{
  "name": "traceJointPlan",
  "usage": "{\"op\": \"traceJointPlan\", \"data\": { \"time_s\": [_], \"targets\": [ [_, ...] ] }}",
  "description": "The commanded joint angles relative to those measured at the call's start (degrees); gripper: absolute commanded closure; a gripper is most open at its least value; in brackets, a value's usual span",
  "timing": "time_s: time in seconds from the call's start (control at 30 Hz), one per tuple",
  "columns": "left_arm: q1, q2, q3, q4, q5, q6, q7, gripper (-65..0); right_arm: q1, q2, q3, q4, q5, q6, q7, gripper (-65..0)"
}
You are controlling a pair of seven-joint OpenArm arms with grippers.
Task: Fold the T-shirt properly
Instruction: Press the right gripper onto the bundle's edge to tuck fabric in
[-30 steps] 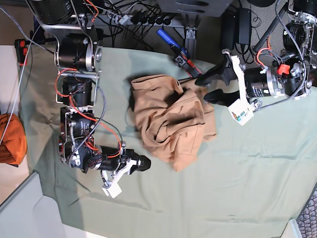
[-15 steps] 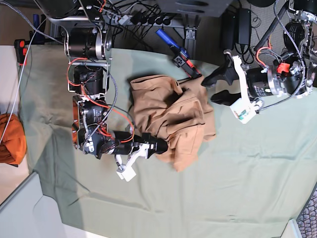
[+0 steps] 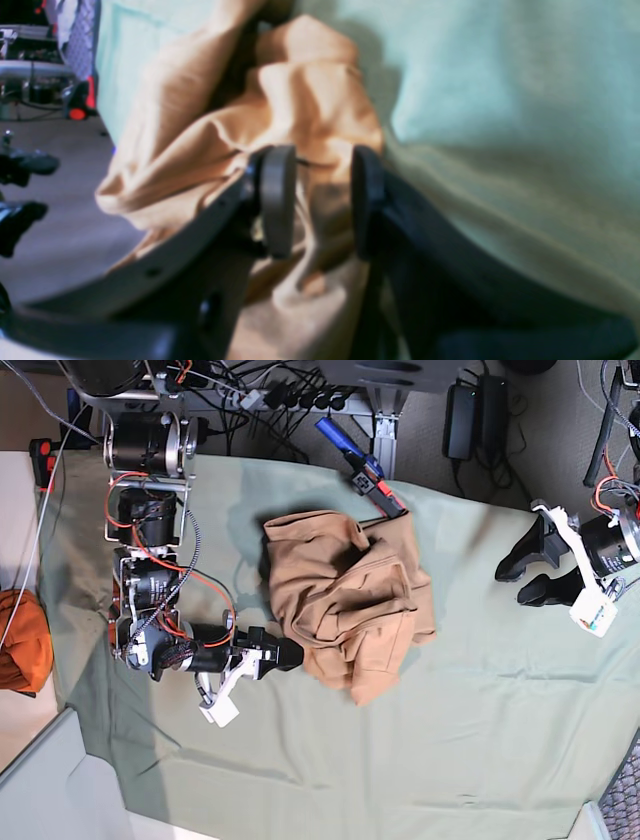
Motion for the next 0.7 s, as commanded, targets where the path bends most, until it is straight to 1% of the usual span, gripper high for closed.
{"op": "traceJointPlan", "data": {
  "time_s": [0.0,0.27,0.43,0.57,0.67],
  "targets": [
    [-0.07,-0.70,-0.35,0.98,-1.44,-0.52,-1.11,-35.6,1.70,-0.09,0.17,0.90,1.64,6.67,0.46,-18.2],
    [0.44,-0.59,-0.35,0.98,-1.46,-0.52,-0.28,-35.6,1.18,-0.28,0.17,0.83,1.40,6.67,0.50,-18.2],
    [2.47,-0.50,-0.22,0.98,-3.15,-0.52,-0.33,-35.6,0.52,-0.66,0.11,-0.72,1.46,6.69,2.08,-18.2],
    [2.71,0.63,0.66,0.98,-3.04,-0.52,-0.37,-35.6,0.63,-1.64,0.00,-1.38,1.44,6.69,2.29,-18.2],
    [2.73,1.92,2.19,0.96,-2.40,-0.52,-0.98,-35.6,0.70,-3.06,-0.11,-1.38,1.42,6.67,2.67,-18.2]
  ]
}}
